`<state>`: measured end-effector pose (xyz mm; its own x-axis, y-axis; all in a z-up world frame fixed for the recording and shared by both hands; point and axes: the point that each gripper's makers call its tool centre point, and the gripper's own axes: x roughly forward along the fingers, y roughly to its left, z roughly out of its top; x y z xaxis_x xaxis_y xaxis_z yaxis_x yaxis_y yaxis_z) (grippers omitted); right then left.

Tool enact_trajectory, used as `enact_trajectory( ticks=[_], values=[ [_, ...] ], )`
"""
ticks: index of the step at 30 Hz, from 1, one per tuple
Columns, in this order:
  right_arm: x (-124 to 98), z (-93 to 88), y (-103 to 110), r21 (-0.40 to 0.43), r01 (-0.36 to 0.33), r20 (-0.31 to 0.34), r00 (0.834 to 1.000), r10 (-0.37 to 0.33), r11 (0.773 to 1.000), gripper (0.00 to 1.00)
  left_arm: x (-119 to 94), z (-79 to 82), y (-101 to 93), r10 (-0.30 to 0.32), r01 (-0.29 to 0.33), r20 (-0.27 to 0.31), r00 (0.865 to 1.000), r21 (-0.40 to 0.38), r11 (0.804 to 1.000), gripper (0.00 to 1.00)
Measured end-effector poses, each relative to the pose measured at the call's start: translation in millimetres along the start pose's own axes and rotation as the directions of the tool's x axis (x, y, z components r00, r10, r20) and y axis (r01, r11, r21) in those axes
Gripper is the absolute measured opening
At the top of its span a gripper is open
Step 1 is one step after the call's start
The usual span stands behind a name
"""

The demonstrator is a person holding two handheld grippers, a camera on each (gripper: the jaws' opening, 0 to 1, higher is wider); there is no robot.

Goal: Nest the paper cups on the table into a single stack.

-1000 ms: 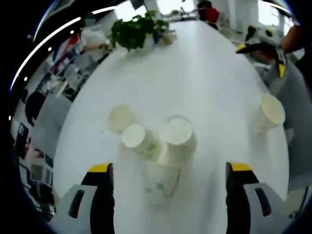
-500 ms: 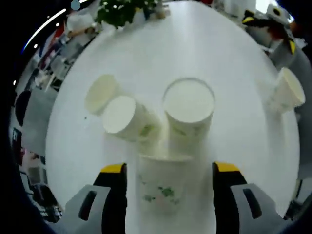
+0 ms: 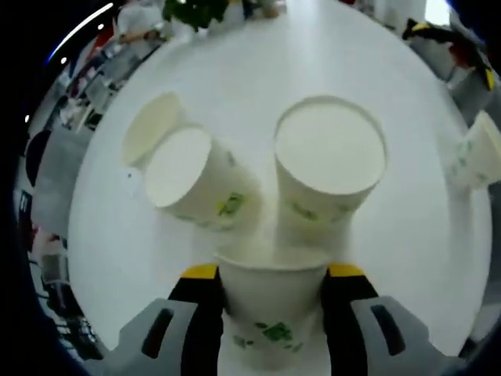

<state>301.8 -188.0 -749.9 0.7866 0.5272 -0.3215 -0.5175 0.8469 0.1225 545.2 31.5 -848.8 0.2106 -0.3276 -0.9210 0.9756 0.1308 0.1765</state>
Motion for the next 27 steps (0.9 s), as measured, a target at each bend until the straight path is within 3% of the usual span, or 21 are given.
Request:
enact_trajectory(
  ticks=[5, 11, 15, 18, 20, 23, 25, 26, 27],
  values=[
    [0, 0.0, 1, -0.004, -0.002, -0.001, 1.000, 0.002, 1.000, 0.88, -3, -2.0, -1.0, 0.019, -0.014, 0.056, 0.998, -0.104, 0.995, 0.45],
    [0, 0.5, 2, -0.010, -0.007, 0.001, 1.000, 0.007, 1.000, 0.88, -13, -6.6, 0.5, 0.085, -0.051, 0.124, 0.989, -0.250, 0.967, 0.42],
    [0, 1.0, 2, -0.016, -0.009, 0.001, 1.000, 0.009, 1.000, 0.88, -27, -5.2, 11.5, 0.169, -0.086, 0.192, 0.967, -0.378, 0.922, 0.41],
    [0, 0.7, 1, -0.015, -0.007, 0.001, 1.000, 0.007, 1.000, 0.87, -41, -0.8, 22.3, 0.241, -0.114, 0.247, 0.939, -0.438, 0.892, 0.41],
    [0, 1.0, 0, -0.017, -0.002, 0.001, 1.000, 0.002, 1.000, 0.87, -52, 4.3, 30.8, 0.294, -0.119, 0.297, 0.908, -0.490, 0.864, 0.41],
    [0, 1.7, 1, -0.029, -0.002, 0.000, 1.000, 0.002, 1.000, 0.86, -74, 13.5, 44.9, 0.395, -0.152, 0.361, 0.845, -0.546, 0.824, 0.42],
    [0, 1.5, 1, -0.034, -0.002, -0.003, 1.000, 0.002, 0.999, 0.86, -86, 21.8, 48.7, 0.424, -0.137, 0.410, 0.808, -0.569, 0.811, 0.42],
    [0, 1.5, 1, -0.033, -0.002, -0.003, 1.000, 0.002, 0.999, 0.86, -88, 23.3, 49.9, 0.432, -0.138, 0.417, 0.799, -0.573, 0.808, 0.42],
    [0, 1.6, 1, -0.032, -0.002, -0.002, 1.000, 0.001, 1.000, 0.86, -98, 27.7, 56.1, 0.465, -0.130, 0.448, 0.763, -0.598, 0.791, 0.42]
  ],
)
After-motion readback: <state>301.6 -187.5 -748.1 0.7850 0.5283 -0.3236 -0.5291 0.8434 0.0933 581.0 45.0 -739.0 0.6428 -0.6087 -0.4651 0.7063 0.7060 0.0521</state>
